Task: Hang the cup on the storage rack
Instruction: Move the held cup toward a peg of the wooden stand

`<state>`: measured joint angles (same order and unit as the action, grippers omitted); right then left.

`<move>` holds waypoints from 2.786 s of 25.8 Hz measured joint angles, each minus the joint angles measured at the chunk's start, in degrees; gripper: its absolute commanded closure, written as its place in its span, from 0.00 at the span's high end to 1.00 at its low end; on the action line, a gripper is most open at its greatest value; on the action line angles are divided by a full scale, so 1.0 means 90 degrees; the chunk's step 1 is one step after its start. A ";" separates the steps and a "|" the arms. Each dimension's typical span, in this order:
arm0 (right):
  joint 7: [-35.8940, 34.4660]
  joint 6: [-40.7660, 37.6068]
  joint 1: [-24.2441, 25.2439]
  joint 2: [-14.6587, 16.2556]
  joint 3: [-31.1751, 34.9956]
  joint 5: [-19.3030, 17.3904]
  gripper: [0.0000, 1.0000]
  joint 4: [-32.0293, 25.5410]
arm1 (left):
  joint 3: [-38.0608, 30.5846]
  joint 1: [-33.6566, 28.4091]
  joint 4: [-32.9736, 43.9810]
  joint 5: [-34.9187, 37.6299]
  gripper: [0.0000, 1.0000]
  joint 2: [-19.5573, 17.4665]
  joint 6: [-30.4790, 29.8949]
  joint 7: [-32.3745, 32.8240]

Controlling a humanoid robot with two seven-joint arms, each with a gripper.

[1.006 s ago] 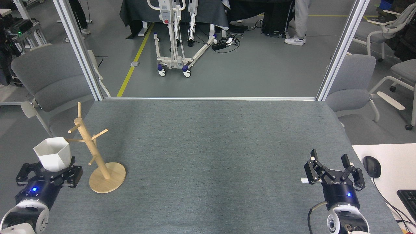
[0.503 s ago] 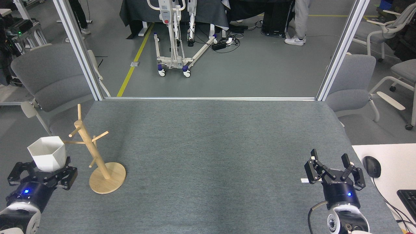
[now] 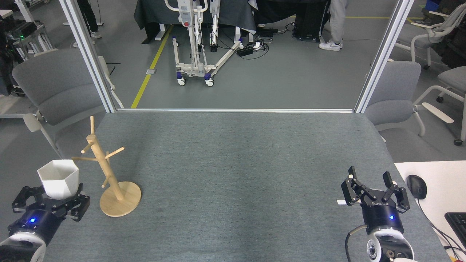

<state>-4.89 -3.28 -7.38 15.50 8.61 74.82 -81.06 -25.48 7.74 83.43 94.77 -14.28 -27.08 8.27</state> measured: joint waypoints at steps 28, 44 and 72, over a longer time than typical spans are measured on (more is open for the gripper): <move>-0.0027 -0.0002 0.0015 0.0025 -0.0026 -0.0012 0.99 0.0003 | -0.0329 0.0086 -0.0249 -0.0015 0.00 -0.0040 -0.0235 0.0176; -0.0017 0.0007 0.0001 0.0004 -0.0037 -0.0004 0.99 0.0003 | -0.0349 0.0406 -0.0219 0.0008 0.00 -0.0051 -0.0189 0.0284; -0.0021 -0.0008 0.0003 -0.0010 -0.0041 0.0010 0.99 0.0003 | -0.0076 0.0520 -0.0200 0.0087 0.00 -0.0040 -0.0220 0.0515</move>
<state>-5.08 -3.36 -7.36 15.41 8.25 74.91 -81.04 -26.17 12.43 81.63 95.56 -14.64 -29.06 12.91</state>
